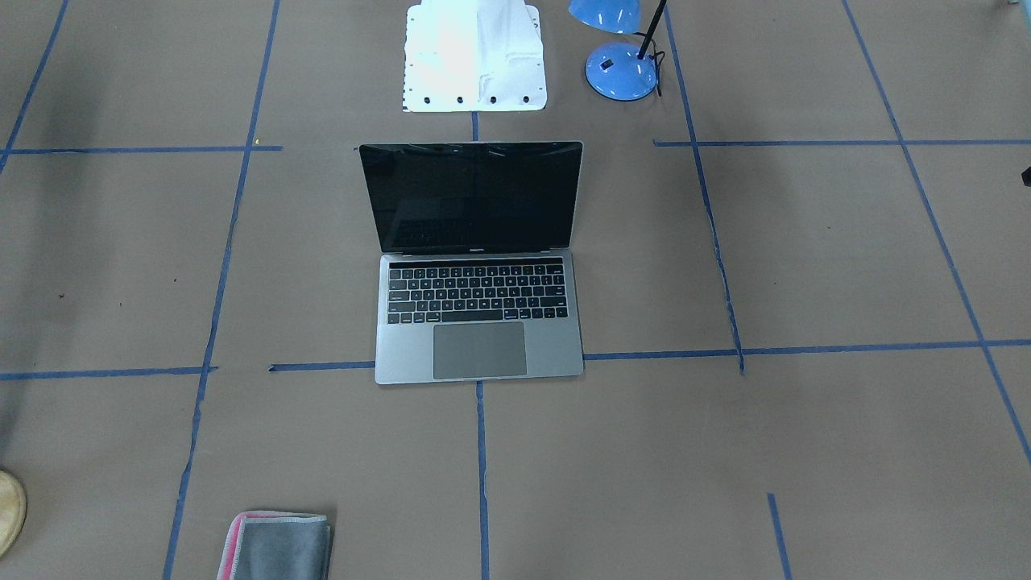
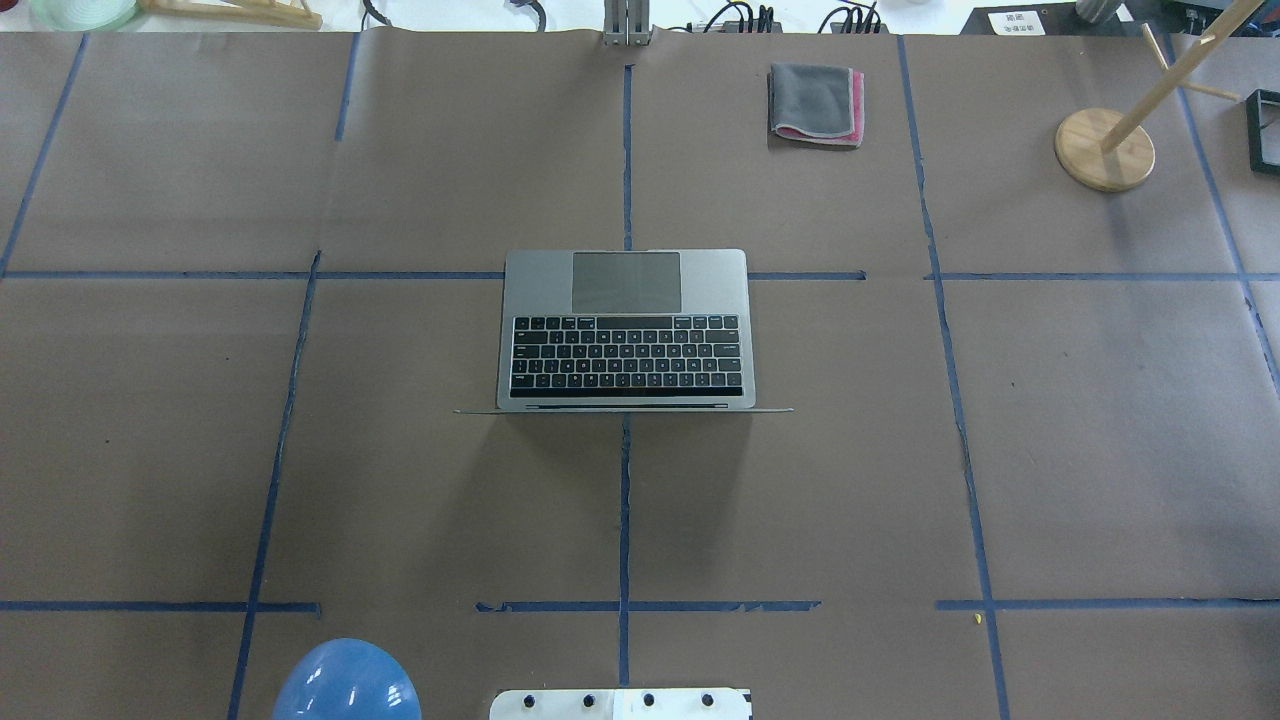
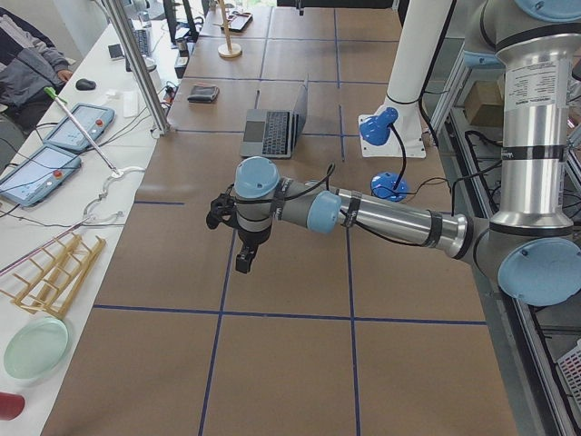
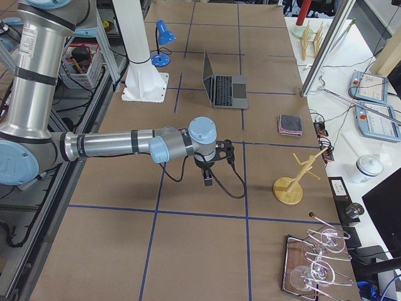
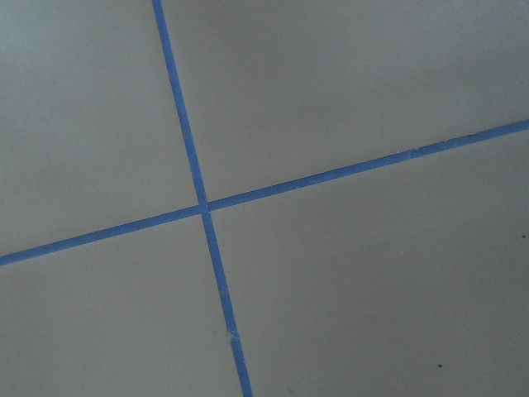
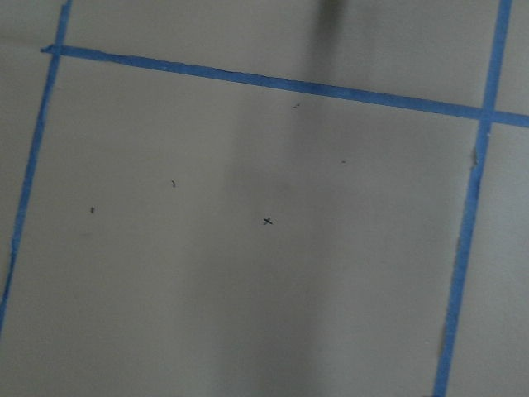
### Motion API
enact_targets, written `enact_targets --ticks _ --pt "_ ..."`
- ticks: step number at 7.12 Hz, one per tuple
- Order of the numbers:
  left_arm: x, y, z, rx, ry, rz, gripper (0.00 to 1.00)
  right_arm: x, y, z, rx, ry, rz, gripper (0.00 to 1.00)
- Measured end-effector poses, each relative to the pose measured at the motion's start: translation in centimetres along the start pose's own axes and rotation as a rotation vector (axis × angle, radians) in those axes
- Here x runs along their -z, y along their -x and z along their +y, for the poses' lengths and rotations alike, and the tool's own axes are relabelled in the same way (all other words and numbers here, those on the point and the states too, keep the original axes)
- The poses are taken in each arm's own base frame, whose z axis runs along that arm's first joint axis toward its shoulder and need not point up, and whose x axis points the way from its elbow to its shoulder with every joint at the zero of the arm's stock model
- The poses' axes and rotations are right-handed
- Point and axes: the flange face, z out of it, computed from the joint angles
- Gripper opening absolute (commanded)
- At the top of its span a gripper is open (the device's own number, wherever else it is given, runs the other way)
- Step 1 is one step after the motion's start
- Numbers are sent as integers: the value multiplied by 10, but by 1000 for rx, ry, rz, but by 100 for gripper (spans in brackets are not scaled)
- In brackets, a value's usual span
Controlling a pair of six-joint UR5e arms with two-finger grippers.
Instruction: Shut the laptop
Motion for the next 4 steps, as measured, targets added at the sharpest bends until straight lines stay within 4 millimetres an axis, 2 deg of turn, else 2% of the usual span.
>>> enact_targets --ticks 2,4 --pt "-29 -48 -1 -14 -49 64 99 -19 52 -2 -51 -53 -93 100" --pt "-61 -116 7 60 -99 189 99 -39 108 8 -95 -72 -214 99"
